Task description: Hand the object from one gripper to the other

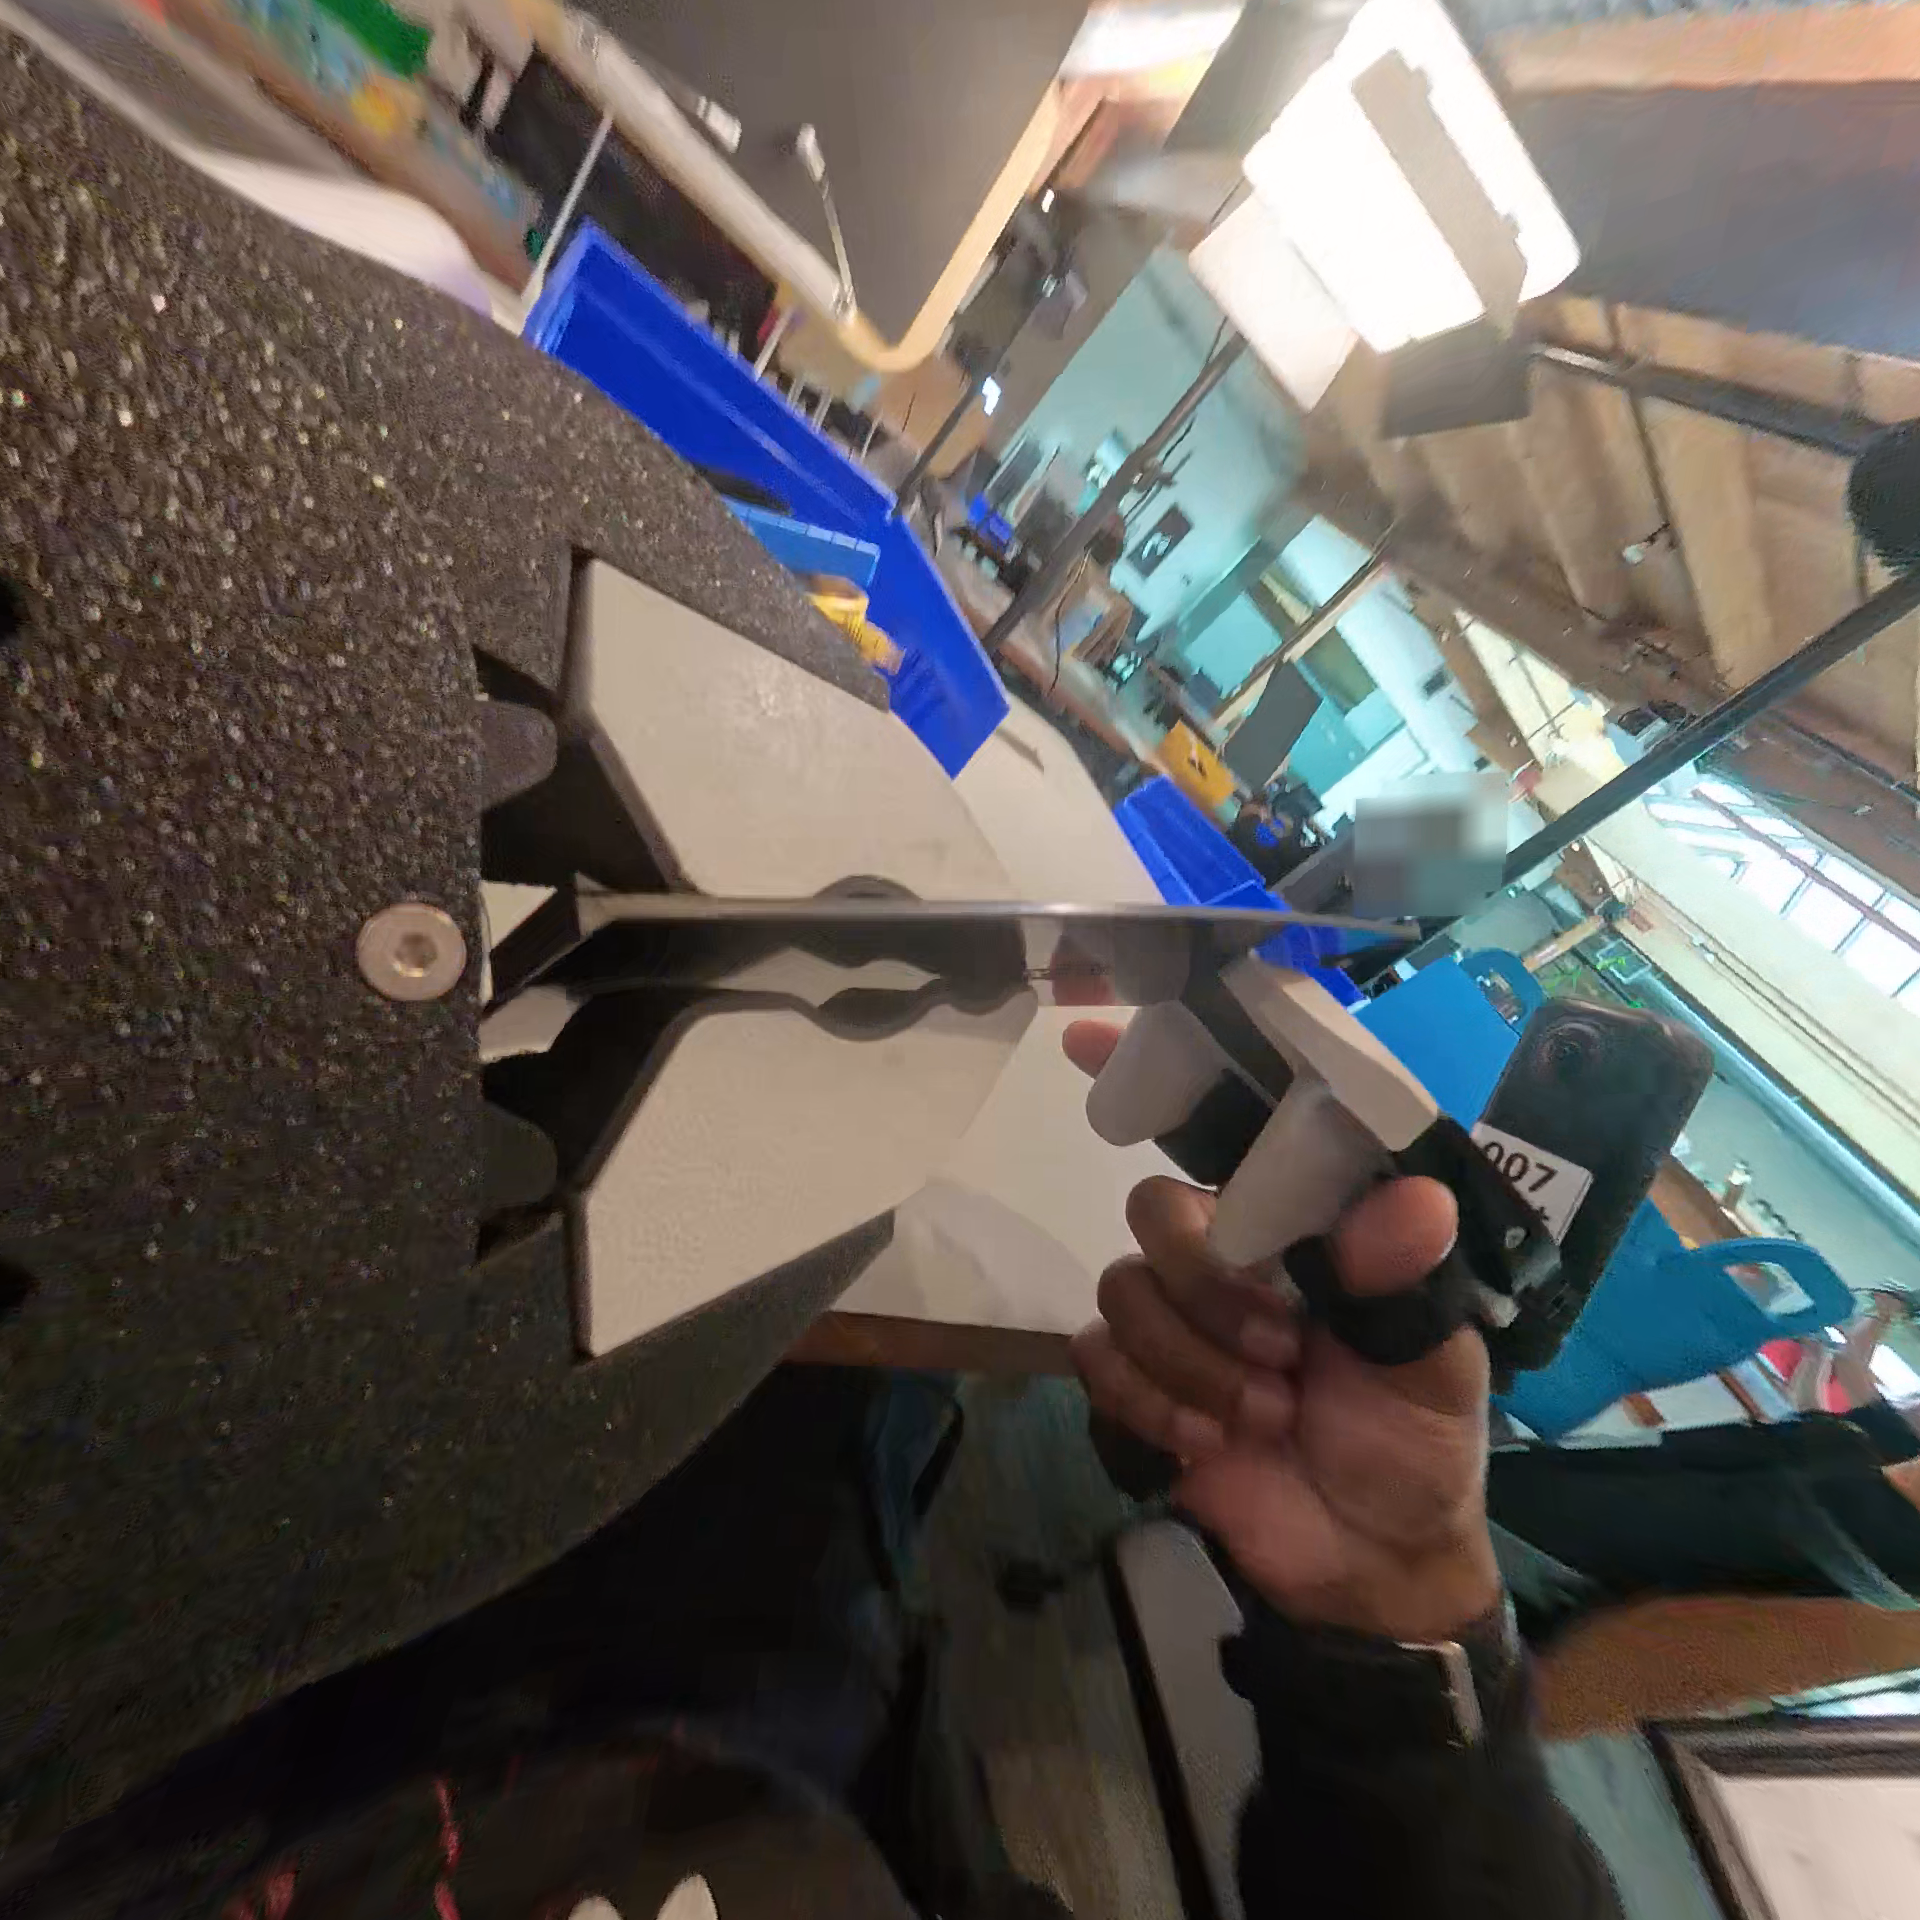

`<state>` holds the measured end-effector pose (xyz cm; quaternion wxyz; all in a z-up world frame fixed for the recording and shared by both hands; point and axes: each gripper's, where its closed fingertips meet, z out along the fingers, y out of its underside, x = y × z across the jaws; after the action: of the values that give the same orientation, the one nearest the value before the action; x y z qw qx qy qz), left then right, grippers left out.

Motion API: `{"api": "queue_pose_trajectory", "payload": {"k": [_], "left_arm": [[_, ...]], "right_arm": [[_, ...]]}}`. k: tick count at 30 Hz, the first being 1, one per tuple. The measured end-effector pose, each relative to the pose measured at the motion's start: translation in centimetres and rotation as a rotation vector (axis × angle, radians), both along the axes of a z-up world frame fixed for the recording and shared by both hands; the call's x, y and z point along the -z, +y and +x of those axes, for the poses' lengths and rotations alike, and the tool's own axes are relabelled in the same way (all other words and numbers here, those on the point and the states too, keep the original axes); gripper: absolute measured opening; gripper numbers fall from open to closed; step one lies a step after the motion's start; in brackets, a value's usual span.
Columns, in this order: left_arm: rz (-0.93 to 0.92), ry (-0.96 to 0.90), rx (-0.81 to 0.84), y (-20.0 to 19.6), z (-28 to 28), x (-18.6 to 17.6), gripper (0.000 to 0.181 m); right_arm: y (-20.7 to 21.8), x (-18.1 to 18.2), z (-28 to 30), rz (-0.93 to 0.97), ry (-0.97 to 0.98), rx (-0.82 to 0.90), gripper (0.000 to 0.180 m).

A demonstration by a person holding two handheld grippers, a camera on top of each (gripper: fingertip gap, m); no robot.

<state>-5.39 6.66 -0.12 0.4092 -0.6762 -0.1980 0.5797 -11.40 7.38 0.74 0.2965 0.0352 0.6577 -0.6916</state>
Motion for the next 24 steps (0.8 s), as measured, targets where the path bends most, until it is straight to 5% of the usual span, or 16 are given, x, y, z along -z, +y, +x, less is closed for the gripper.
{"api": "queue_pose_trajectory", "payload": {"k": [8, 12, 19, 21, 24], "left_arm": [[0.051, 0.103, 0.083, 0.6, 1.5, -1.7, 0.003], [0.065, 0.224, -0.038, -1.8, 2.2, -3.7, 0.003], [-0.580, 0.378, -0.502, -3.4, -0.4, -2.2, 0.002], [-0.760, 0.392, -0.560, -3.0, -1.3, -1.2, 0.002], [-0.799, 0.443, -0.539, -1.3, -2.2, -0.5, 0.003]], "right_arm": [[1.0, -1.3, -0.3, -0.078, -0.080, -0.082, 0.060], [0.7, -0.7, -2.1, -0.053, -0.219, -0.054, 0.059], [-0.4, -0.6, 2.1, -0.012, -0.336, -0.188, 0.070], [-0.7, -0.5, 2.9, 0.007, -0.367, -0.193, 0.073], [-1.1, 0.0, 3.2, 0.040, -0.403, -0.166, 0.075]]}}
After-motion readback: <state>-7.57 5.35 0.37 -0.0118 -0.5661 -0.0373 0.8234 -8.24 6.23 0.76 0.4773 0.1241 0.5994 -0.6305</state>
